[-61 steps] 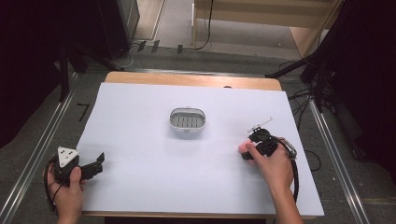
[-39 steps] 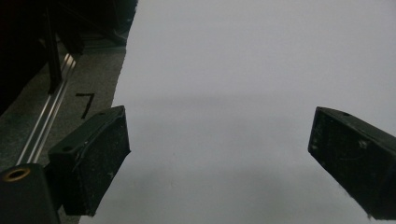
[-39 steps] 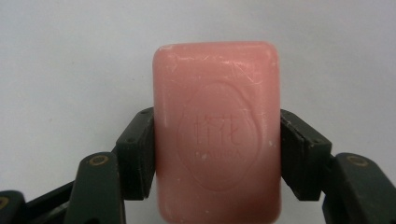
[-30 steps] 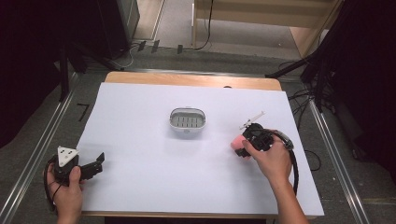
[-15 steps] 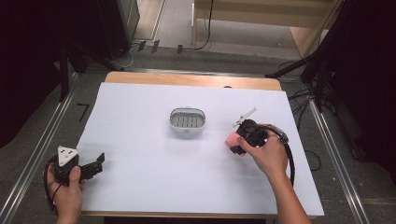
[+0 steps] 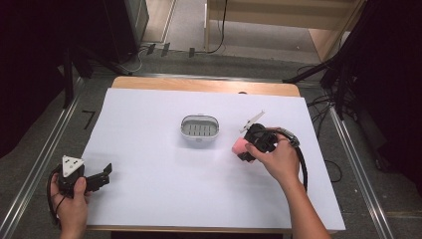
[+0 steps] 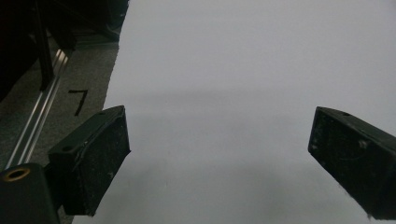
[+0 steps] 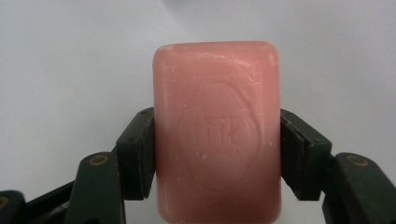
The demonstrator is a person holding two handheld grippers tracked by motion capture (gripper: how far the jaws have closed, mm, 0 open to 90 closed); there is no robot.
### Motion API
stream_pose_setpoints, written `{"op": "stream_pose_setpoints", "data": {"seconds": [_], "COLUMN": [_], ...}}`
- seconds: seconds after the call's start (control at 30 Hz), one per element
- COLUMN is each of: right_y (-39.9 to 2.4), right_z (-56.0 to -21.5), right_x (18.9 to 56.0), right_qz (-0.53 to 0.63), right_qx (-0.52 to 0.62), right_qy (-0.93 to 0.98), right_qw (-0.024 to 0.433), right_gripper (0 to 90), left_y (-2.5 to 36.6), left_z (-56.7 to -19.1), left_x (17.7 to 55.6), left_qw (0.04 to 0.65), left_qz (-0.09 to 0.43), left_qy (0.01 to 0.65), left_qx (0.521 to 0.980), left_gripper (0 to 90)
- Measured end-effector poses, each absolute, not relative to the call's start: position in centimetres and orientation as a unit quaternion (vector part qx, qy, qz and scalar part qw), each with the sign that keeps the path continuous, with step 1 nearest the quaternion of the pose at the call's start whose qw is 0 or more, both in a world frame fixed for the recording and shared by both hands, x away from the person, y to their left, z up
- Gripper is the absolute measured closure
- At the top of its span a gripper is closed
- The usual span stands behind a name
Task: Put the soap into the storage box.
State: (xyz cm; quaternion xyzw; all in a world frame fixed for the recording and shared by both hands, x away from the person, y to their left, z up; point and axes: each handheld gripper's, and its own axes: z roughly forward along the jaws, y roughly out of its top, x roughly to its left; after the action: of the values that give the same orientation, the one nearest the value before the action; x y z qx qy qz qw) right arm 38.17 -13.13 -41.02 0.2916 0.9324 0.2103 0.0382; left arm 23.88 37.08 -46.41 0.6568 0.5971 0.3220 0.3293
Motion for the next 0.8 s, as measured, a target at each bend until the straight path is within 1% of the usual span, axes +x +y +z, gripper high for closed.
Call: {"op": "stream_pose_setpoints", "data": {"seconds": [0.4,0.8], "right_y": [-11.8,-10.0], "right_z": [-40.2,-39.0], "right_x": [39.3,40.5], "right_qz": [0.228,0.231], "right_qx": [0.262,0.214], "right_qy": [0.937,0.948], "right_qw": [0.035,0.045], "right_gripper": [38.7,38.7], "left_y": [37.0,37.0], "left_z": [-46.4,-46.4], "left_x": [23.9,23.9], "left_qw": [0.326,0.326], "left_qz": [0.324,0.323], "left_qy": [0.594,0.594], "left_qx": [0.660,0.661], "left_gripper": [5.9,5.9]}}
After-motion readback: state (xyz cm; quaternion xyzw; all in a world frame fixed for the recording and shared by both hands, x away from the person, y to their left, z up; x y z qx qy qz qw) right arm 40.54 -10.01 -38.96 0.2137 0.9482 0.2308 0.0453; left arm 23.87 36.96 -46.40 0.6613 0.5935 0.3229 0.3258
